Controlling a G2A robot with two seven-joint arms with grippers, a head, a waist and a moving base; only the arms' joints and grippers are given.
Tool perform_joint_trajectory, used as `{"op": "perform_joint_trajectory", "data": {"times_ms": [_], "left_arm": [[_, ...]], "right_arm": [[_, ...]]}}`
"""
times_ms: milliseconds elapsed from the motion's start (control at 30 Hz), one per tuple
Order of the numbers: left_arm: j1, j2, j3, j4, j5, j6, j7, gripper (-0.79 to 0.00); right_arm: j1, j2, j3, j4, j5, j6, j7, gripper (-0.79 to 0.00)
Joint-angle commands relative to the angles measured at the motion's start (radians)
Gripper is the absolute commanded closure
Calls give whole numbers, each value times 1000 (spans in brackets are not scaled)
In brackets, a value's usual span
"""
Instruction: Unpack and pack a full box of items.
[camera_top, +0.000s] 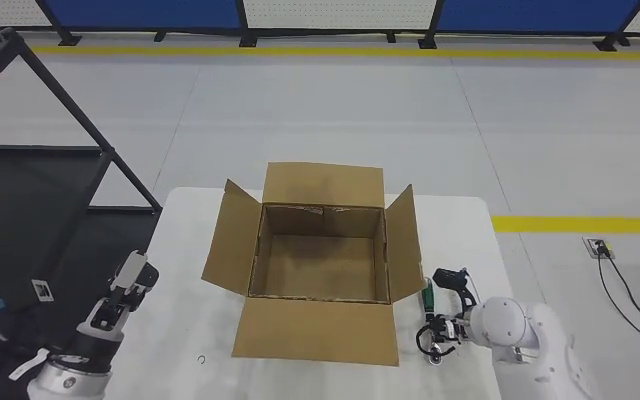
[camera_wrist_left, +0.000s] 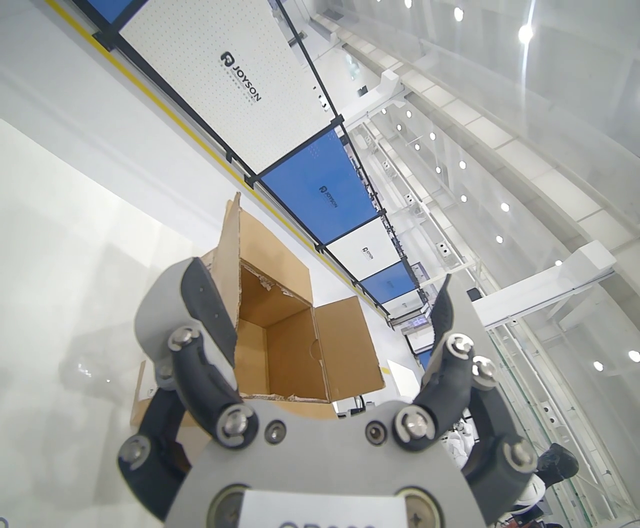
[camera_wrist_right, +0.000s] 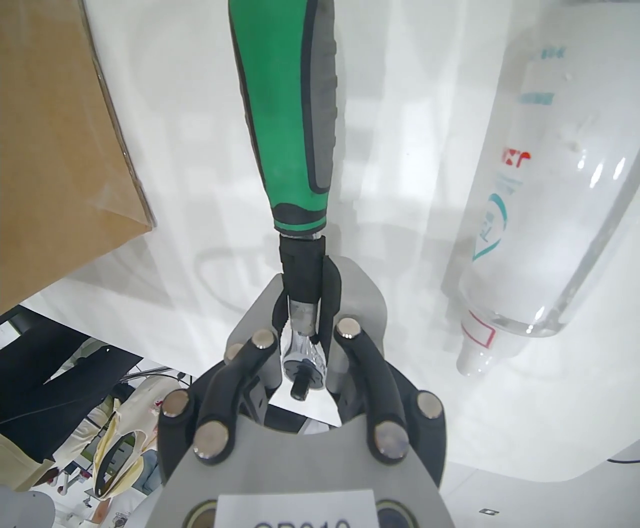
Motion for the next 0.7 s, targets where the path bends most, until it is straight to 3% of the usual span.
{"op": "perform_joint_trajectory", "data": {"times_ms": [0, 200, 267, 400, 433, 500, 533, 667], "left_arm": [[0, 0, -1, 1, -2, 2, -1, -785], [-3, 2, -6, 2, -6, 0, -3, -785], [-5, 2, -11, 3, -8, 0, -2, -785], [-16, 3, -23, 8, -13, 2, 5, -785], [-18, 4, -26, 9, -15, 3, 7, -785], [-23, 4, -34, 12, -18, 5, 12, -785], [-25, 4, -37, 13, -21, 6, 14, -785], [-28, 5, -48, 21, -26, 10, 15, -785]], "right_arm": [[1, 3, -3, 2, 3, 3, 2, -308], [-24, 11, 8, -71, 11, 26, -27, -326], [-56, 14, 34, -160, 36, 28, -65, -366], [-141, 20, 91, -372, 77, 27, -145, -369], [-161, 21, 104, -420, 80, 24, -168, -422], [-195, 23, 124, -508, 99, 15, -214, -748], [-209, 24, 133, -547, 109, 14, -243, -785], [-241, 23, 144, -640, 196, -25, -365, -785]]}}
